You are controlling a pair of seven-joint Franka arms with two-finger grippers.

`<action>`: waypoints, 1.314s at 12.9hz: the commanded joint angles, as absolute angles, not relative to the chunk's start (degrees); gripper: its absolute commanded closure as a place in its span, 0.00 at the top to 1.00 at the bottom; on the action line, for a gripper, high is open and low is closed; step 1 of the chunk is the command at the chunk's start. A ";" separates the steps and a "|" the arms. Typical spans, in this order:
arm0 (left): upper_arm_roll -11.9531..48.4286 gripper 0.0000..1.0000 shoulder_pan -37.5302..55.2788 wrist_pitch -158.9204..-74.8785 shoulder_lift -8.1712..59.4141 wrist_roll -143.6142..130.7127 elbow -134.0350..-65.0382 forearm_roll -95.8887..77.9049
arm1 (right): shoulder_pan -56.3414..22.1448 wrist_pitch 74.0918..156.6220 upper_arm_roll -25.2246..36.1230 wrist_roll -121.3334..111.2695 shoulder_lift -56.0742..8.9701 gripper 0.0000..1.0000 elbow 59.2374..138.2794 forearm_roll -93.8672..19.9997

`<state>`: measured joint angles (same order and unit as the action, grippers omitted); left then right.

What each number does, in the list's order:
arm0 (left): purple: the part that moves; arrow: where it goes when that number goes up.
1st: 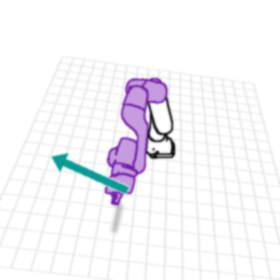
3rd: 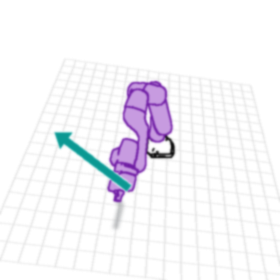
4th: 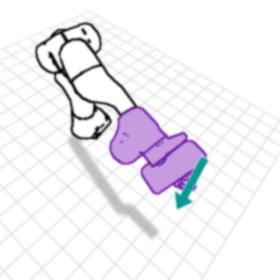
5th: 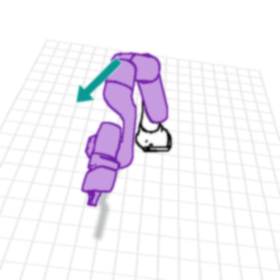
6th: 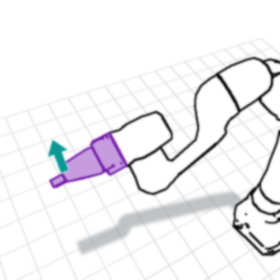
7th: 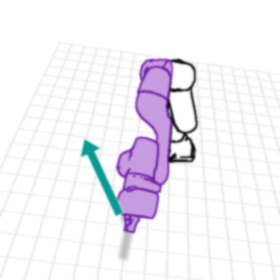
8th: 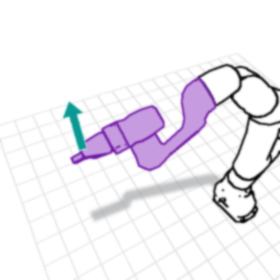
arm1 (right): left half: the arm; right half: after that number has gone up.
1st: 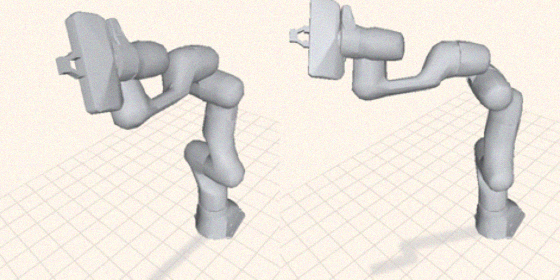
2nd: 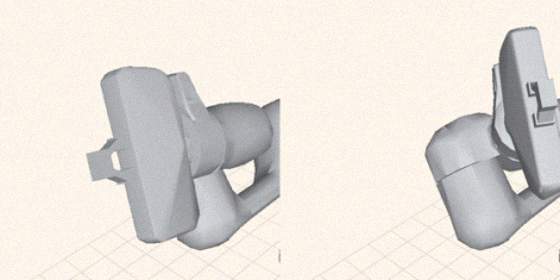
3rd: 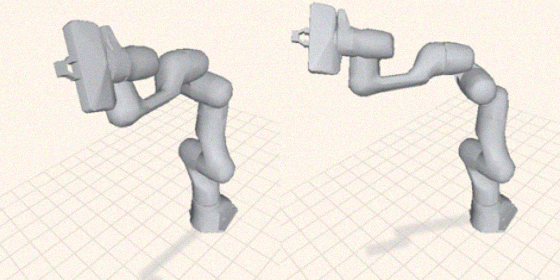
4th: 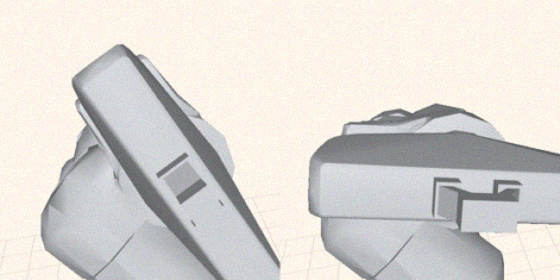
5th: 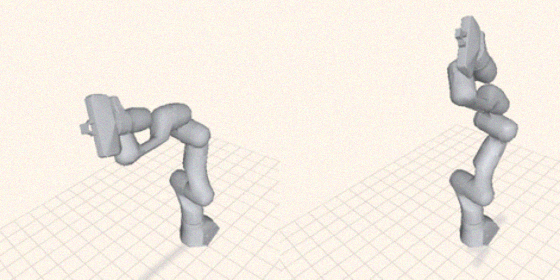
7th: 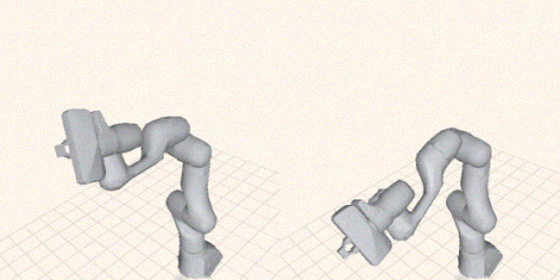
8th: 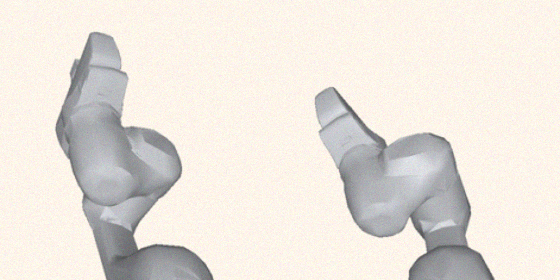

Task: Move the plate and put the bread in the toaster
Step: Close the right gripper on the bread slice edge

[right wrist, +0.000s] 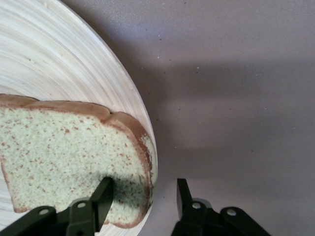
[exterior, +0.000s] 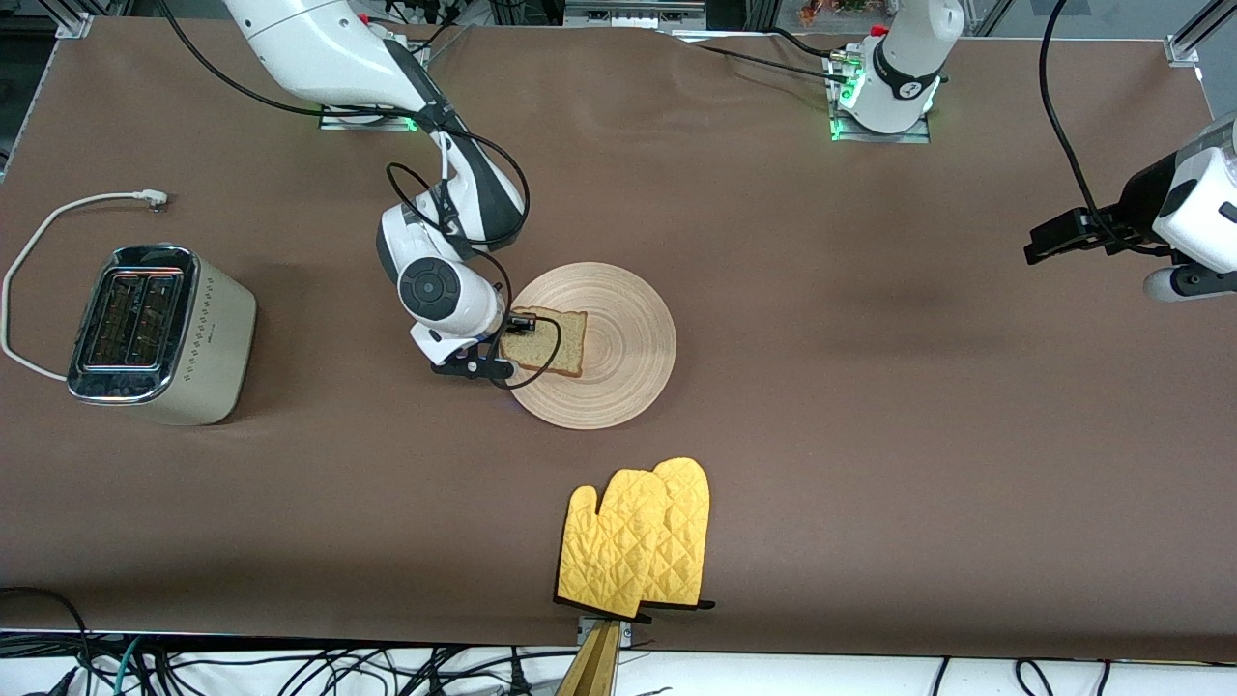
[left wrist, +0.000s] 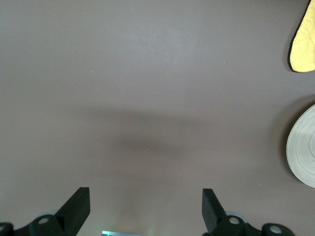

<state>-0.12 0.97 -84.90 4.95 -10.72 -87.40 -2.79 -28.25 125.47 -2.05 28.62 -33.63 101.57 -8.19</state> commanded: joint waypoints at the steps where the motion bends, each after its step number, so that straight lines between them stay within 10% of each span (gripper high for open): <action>1: 2.62 1.00 0.88 -84.37 4.93 -11.24 -85.95 -2.90 | -28.65 125.42 -1.85 29.09 -33.40 0.54 101.78 -8.61; 17: 3.34 1.00 0.97 -86.31 -0.70 -11.87 -91.85 -2.02 | -29.71 125.33 -1.76 28.92 -33.05 0.54 100.99 -7.56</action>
<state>3.27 1.01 -85.30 0.55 -12.28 -90.44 -2.82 -28.88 125.47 -2.05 28.62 -33.53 101.13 -8.04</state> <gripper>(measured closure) 0.000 0.458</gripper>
